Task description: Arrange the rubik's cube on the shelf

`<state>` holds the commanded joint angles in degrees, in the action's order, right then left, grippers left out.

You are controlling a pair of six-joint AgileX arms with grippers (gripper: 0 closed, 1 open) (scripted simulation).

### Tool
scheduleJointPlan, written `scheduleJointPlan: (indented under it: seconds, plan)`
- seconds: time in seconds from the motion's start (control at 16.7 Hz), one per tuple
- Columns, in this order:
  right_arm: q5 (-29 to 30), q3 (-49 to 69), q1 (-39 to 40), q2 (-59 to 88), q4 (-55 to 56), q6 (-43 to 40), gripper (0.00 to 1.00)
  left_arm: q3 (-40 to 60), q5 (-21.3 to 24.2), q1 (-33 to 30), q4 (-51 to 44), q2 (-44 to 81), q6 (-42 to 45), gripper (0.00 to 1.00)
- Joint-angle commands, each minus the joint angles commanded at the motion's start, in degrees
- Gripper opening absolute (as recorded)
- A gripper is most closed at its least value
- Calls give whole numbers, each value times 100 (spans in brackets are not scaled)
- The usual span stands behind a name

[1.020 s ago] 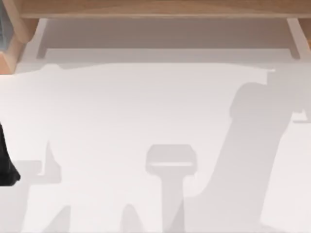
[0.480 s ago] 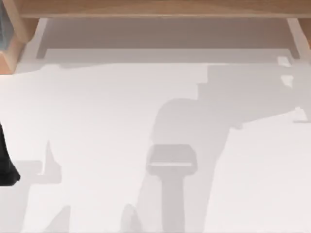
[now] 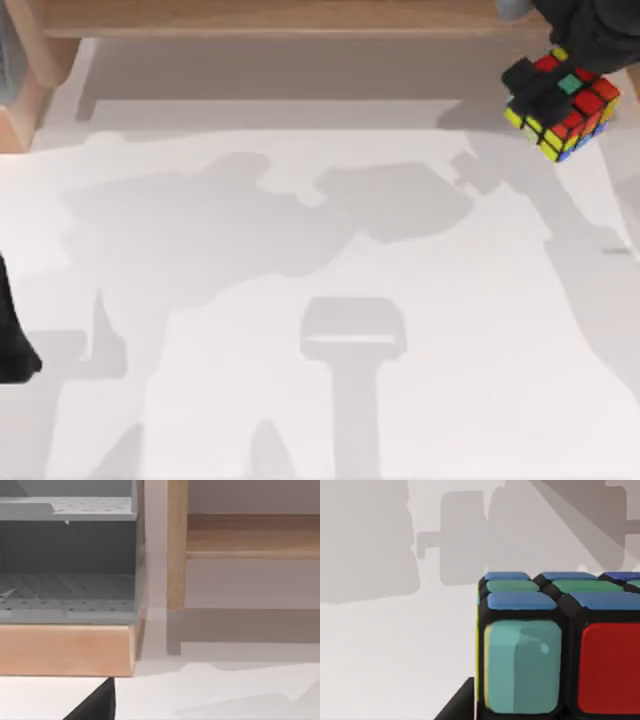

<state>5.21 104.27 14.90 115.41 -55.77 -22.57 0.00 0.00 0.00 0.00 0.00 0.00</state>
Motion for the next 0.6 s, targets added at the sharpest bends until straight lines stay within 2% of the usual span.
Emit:
scheduleJointPlan:
  seconds: [0.3, 0.6]
  plan:
    - [358, -1429, 1773, 137, 2491, -298, 0, 0, 0, 0, 0, 0, 0, 100]
    - [984, -2570, 2687, 283, 5597, -138, 0, 0, 0, 0, 0, 0, 0, 100]
